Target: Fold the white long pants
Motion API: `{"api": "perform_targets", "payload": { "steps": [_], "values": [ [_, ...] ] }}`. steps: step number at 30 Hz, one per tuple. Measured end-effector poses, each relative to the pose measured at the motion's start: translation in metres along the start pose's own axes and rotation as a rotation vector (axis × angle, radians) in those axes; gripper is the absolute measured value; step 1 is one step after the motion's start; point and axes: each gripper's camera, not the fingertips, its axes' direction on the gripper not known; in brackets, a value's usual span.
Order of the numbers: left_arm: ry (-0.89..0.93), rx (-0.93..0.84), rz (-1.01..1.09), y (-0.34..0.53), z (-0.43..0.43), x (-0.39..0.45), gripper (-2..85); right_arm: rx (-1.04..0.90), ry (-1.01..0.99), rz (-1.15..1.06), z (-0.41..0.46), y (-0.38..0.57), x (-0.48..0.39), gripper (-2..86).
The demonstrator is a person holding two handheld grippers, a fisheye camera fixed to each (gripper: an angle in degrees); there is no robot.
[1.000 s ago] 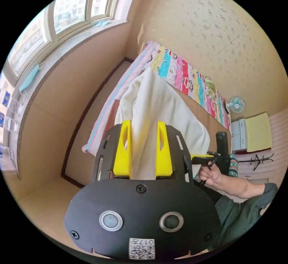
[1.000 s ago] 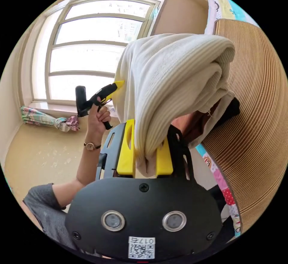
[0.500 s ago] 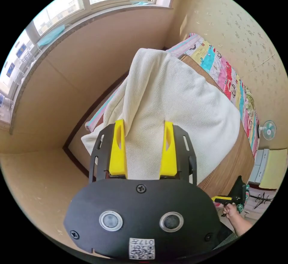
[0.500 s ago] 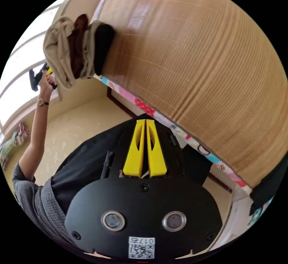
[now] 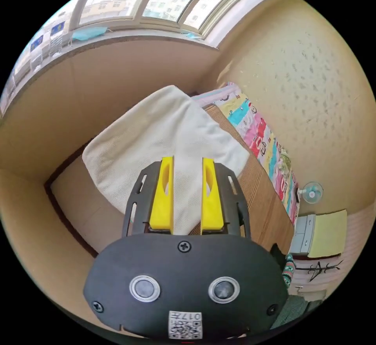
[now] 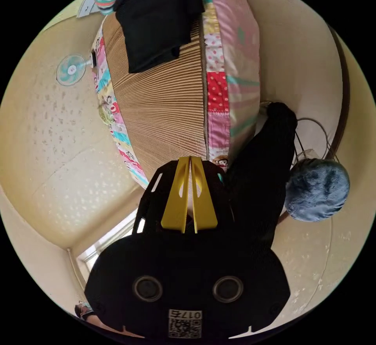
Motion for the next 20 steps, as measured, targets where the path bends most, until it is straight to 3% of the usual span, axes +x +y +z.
{"api": "perform_targets", "payload": {
  "steps": [5,8,9,12,15,17,20],
  "values": [
    [0.015,0.048,-0.147,0.003,0.010,0.012,6.5,-0.064,-0.039,0.126,-0.019,0.009,0.038,0.3],
    [0.020,0.176,-0.004,0.043,0.008,0.060,0.7,-0.062,-0.159,0.050,-0.042,-0.007,0.021,0.3],
    [-0.009,0.117,0.057,0.061,0.029,0.081,0.1,-0.063,-0.174,0.031,-0.047,-0.012,0.016,0.3],
    [-0.018,-0.405,0.225,0.112,0.146,0.125,-0.6,-0.074,-0.175,-0.046,-0.076,-0.035,-0.004,0.4],
    [-0.139,-0.772,0.228,0.193,0.235,0.134,-0.7,-0.090,-0.167,-0.069,-0.103,-0.057,-0.011,0.4],
    [-0.157,-0.870,0.090,0.231,0.257,0.121,-0.9,-0.084,-0.197,-0.066,-0.126,-0.073,-0.006,0.5],
    [-0.051,-0.877,-0.117,0.260,0.265,0.101,-1.0,-0.057,-0.225,-0.017,-0.159,-0.089,0.012,0.7]
  ]
}}
